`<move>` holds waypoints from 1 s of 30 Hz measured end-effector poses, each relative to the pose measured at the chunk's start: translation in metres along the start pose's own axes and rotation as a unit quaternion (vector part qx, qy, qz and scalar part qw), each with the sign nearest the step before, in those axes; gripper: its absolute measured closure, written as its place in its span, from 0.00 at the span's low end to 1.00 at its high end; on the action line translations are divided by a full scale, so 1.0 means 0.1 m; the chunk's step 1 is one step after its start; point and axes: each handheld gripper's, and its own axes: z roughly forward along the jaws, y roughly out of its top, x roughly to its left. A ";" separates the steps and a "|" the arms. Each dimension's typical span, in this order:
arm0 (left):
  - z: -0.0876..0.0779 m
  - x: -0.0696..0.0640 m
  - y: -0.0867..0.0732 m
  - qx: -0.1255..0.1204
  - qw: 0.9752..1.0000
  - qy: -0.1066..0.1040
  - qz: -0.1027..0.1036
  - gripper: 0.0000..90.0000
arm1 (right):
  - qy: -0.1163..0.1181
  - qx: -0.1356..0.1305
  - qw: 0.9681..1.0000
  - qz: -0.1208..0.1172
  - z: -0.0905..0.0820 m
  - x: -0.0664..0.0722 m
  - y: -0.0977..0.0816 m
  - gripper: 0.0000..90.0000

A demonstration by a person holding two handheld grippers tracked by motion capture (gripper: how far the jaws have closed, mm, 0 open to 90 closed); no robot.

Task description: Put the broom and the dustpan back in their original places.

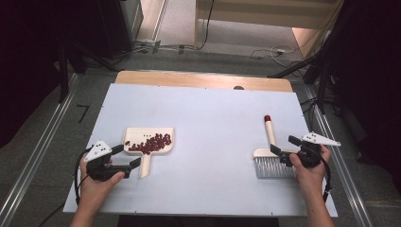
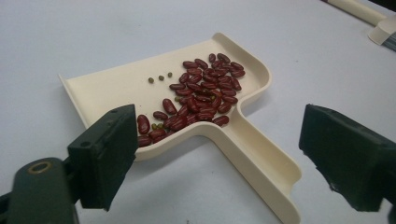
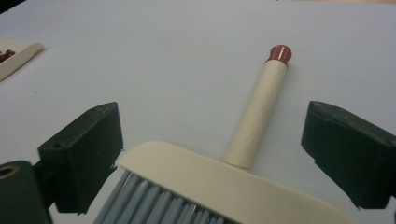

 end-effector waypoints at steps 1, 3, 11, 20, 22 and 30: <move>0.00 0.00 0.00 -0.002 1.000 -0.002 0.000 0.09 | 0.004 -0.002 1.000 -0.002 -0.02 0.01 -0.02 0.02; -0.01 0.01 0.00 -0.003 1.000 -0.005 -0.001 0.06 | 0.009 -0.006 1.000 -0.004 -0.05 0.03 -0.06 0.01; -0.05 0.04 -0.01 -0.022 1.000 -0.017 -0.005 0.00 | -0.002 -0.017 1.000 -0.007 -0.15 0.07 -0.25 0.00; -0.08 0.07 -0.05 -0.036 0.999 -0.022 0.000 0.00 | 0.005 -0.030 0.999 -0.017 -0.28 0.06 -0.41 0.00; -0.08 0.08 -0.06 -0.039 0.999 -0.022 0.002 0.00 | 0.006 -0.037 0.999 -0.014 -0.31 0.03 -0.45 0.00; -0.09 0.15 -0.12 -0.066 0.998 -0.012 0.004 0.00 | 0.005 -0.059 0.998 -0.006 -0.41 -0.04 -0.55 0.00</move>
